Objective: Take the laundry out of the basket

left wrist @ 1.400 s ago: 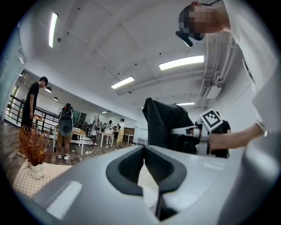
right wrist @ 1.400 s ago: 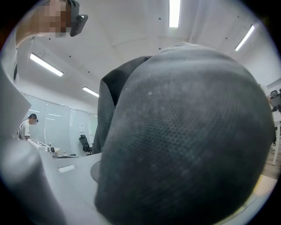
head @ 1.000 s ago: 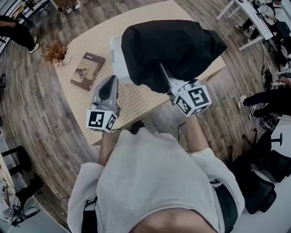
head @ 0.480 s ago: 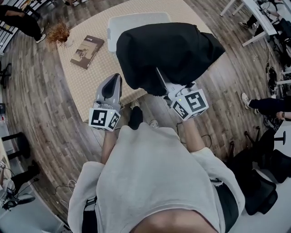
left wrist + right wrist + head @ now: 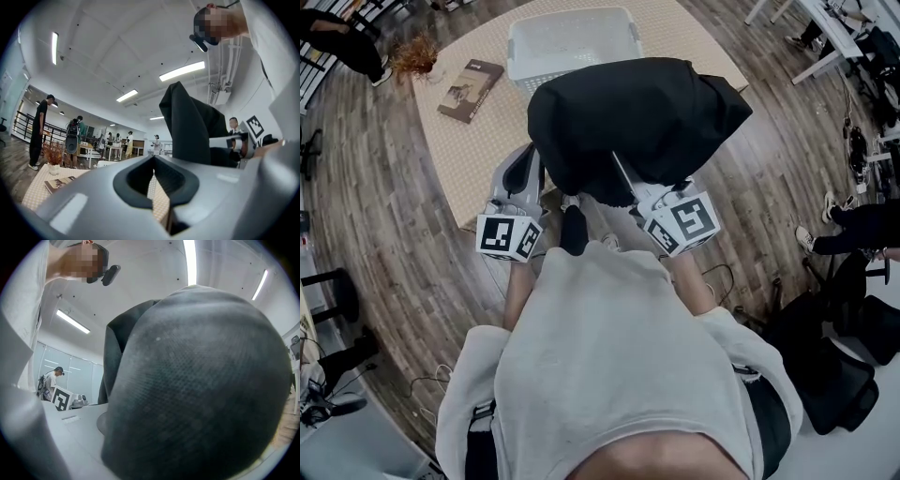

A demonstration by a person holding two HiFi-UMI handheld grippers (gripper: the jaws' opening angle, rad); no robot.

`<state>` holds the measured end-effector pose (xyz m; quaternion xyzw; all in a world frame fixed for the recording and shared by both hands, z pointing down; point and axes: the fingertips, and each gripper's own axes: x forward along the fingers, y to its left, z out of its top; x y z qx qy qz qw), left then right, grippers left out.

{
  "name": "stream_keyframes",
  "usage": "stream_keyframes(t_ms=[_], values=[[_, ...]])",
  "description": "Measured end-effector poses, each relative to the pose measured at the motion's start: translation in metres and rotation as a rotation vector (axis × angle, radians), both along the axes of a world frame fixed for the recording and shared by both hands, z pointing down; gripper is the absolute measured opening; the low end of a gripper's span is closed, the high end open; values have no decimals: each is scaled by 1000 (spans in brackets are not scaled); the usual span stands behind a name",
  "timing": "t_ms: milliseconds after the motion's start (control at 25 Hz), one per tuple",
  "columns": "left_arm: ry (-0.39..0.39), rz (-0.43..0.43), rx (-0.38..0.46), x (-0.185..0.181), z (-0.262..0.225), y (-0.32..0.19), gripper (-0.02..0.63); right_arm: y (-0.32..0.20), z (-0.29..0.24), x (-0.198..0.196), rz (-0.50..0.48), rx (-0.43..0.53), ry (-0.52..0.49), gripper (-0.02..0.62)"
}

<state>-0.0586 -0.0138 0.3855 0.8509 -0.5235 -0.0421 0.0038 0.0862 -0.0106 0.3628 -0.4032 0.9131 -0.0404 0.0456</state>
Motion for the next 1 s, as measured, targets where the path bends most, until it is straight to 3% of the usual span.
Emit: stream_keyframes(t_ms=[1000], values=[[-11,9,3,19,-1,10,9,12,16,15,-1,-16,-4,143]])
